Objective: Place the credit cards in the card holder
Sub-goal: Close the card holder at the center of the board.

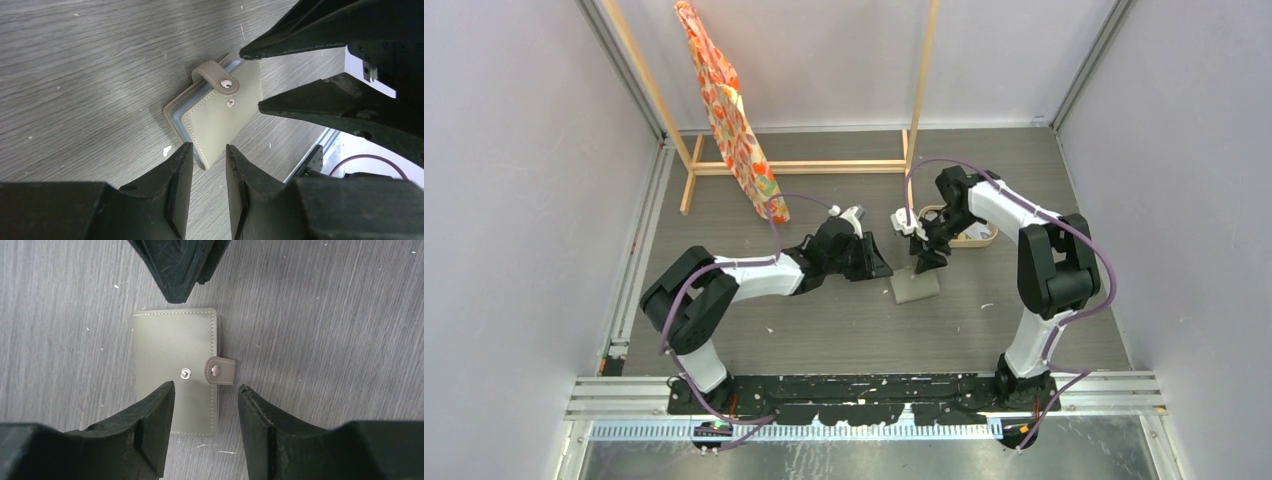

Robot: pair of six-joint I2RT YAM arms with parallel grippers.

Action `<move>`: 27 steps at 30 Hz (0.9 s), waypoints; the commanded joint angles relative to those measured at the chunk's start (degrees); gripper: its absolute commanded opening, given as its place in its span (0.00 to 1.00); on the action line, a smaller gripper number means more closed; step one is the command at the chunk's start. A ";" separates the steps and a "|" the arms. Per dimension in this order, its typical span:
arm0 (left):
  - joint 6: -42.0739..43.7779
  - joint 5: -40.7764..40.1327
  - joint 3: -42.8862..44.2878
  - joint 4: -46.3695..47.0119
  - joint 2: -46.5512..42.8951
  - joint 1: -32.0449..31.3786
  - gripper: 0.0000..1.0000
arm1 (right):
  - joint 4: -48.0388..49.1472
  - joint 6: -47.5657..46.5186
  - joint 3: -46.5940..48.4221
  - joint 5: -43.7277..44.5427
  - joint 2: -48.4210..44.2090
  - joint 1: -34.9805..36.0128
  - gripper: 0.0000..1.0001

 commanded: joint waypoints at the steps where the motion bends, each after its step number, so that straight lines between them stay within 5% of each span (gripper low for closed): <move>1: -0.90 2.72 2.87 1.71 1.74 0.27 0.31 | 2.92 -0.13 1.44 1.31 0.85 1.16 0.53; 14: -0.44 2.95 3.15 2.46 3.22 0.36 0.30 | 4.29 -0.54 0.78 3.15 2.00 2.69 0.37; 27: -3.04 5.37 -0.50 14.04 3.19 0.36 0.30 | 0.19 -2.65 1.69 3.06 1.89 2.74 0.06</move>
